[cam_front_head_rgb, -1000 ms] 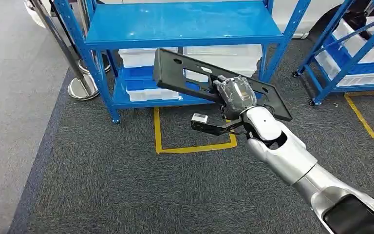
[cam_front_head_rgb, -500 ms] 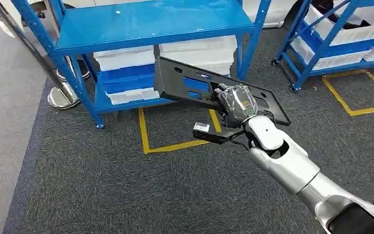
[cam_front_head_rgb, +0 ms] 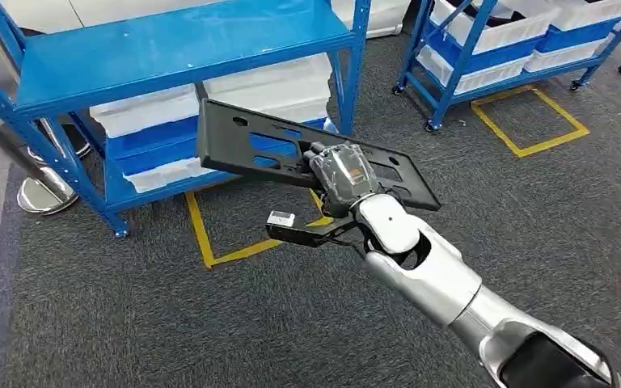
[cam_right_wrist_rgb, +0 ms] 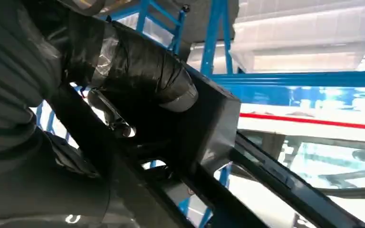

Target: Take the parts from the cabinet and place them on the table.

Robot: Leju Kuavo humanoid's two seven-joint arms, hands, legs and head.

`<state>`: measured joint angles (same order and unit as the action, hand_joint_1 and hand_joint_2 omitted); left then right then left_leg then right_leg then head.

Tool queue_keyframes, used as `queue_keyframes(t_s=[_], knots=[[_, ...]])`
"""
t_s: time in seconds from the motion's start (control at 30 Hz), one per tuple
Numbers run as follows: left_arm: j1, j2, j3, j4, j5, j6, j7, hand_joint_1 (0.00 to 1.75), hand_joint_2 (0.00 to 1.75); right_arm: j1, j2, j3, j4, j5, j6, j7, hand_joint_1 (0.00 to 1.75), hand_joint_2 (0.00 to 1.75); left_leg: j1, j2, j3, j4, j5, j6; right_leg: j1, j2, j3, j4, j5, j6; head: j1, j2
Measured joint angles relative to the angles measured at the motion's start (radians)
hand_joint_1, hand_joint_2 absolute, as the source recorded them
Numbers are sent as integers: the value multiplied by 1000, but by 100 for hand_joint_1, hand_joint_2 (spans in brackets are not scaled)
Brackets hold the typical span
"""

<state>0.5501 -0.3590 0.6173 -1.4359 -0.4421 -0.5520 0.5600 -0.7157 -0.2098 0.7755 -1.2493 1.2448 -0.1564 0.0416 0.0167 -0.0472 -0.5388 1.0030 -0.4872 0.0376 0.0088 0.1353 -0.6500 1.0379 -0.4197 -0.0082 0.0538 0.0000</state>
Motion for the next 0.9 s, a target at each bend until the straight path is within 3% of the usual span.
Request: queue_keyframes(t_s=[0.03,0.07,0.1,0.13,0.17,0.2,0.23,0.3,0.33,0.37,0.4,0.47,0.5,0.53,0.57,0.6,0.67,0.7,0.73,0.8,0.83,0.87,0.9], knots=[[-6,1,14,6,-2,3,-1,0,175,-2,0,0,0,-1,-2,2,175,175,2,12,4,-9,8,2,2,-60,-5,10,-18,6,5,0],[-7,1,24,9,-1,6,-4,0,175,-6,0,2,0,-1,-2,2,175,175,2,22,3,-13,12,8,0,-100,-24,52,-54,12,6,0],[-7,0,33,15,0,7,-4,0,175,-9,1,2,0,-1,-2,3,175,175,1,35,1,-13,12,8,-5,-119,-55,126,-97,19,7,0],[-9,0,42,23,-1,8,-4,0,175,-8,3,3,0,-1,-2,3,175,175,1,50,-1,-11,12,8,-11,-125,-90,208,-135,26,6,0],[-12,0,49,28,-1,8,-4,0,175,-6,4,4,0,-1,-2,3,175,175,1,66,-3,-9,12,7,-17,-127,-117,274,-157,33,6,0],[-15,0,56,33,-1,8,-4,0,175,-5,5,6,1,-1,-2,3,175,175,1,79,-4,-8,11,6,-23,-131,-120,288,-153,39,6,0],[-18,0,60,37,0,8,-4,0,175,-5,5,10,1,-1,-2,3,175,175,1,92,-5,-6,10,4,-27,-135,-99,256,-129,42,6,0],[-24,0,64,43,0,9,-4,0,175,-7,5,13,1,-1,-2,3,175,175,2,115,-2,-2,4,-4,-31,-156,1,89,-52,43,6,0],[-26,0,67,45,0,8,-4,0,175,-11,5,13,0,-1,-2,5,175,175,0,124,0,2,0,-11,-27,-199,48,3,-36,37,6,0],[-26,0,68,47,-1,9,-3,0,175,-14,8,13,0,-1,-2,5,175,175,-7,135,-2,5,-3,-16,-8,-228,54,-9,-46,25,6,0],[-26,-1,68,47,-1,10,0,0,175,-15,10,13,0,-1,-2,5,175,175,-6,144,-1,4,-3,-22,-8,-206,49,-10,-43,16,6,0],[-26,-1,67,48,5,23,5,0,175,-9,9,13,0,-2,-3,8,175,175,-7,166,6,2,-4,-31,-4,-186,44,-9,-41,8,6,0],[-26,-1,67,48,15,34,7,0,175,-8,6,13,-1,-2,-4,9,175,175,-7,176,9,2,-7,-38,-7,-174,45,-19,-36,0,6,0],[-26,-1,66,48,26,41,12,0,175,-4,6,13,-4,-2,-5,9,175,175,-1,133,4,16,-28,-44,-16,-166,52,-27,-30,-9,6,0],[-22,-1,65,48,30,41,15,0,175,-5,4,13,-5,-2,-4,9,175,175,1,90,-13,60,-63,-43,-18,-155,51,-31,-25,-17,6,0],[-20,-1,64,48,30,37,19,0,175,-5,4,13,-6,0,-3,10,175,175,3,68,-42,130,-104,-43,-18,-146,48,-30,-23,-21,5,0],[-18,-1,64,49,19,28,21,0,175,-2,4,13,-9,4,3,10,175,175,3,53,-113,283,-166,-47,-16,-120,44,-29,-21,-24,6,0],[-18,-1,65,50,14,27,20,0,175,-1,4,13,-10,7,9,11,175,175,3,53,-131,317,-164,-48,-15,-105,42,-25,-21,-24,5,0],[-19,-1,67,51,13,29,19,0,175,-1,4,13,-13,9,14,12,175,175,3,53,-126,301,-141,-47,-15,-93,40,-20,-21,-23,6,0],[-20,0,69,52,11,32,17,0,175,-4,3,13,-26,14,19,13,175,175,7,42,-61,156,-48,-46,-17,-63,36,-7,-24,-19,5,0],[-21,0,71,52,5,27,15,0,175,-7,4,13,-31,17,23,13,175,175,11,17,-24,76,-11,-45,-19,-50,32,1,-27,-14,5,0],[-24,0,77,54,-2,22,13,0,175,-13,4,13,-36,20,28,13,175,175,13,-32,-14,50,-28,-45,-15,-39,24,10,-28,-7,6,0],[-28,-1,85,55,-12,10,8,0,175,-18,5,13,-39,27,33,17,175,175,15,-29,-13,40,-27,-44,-16,-23,12,19,-26,-1,6,0]])
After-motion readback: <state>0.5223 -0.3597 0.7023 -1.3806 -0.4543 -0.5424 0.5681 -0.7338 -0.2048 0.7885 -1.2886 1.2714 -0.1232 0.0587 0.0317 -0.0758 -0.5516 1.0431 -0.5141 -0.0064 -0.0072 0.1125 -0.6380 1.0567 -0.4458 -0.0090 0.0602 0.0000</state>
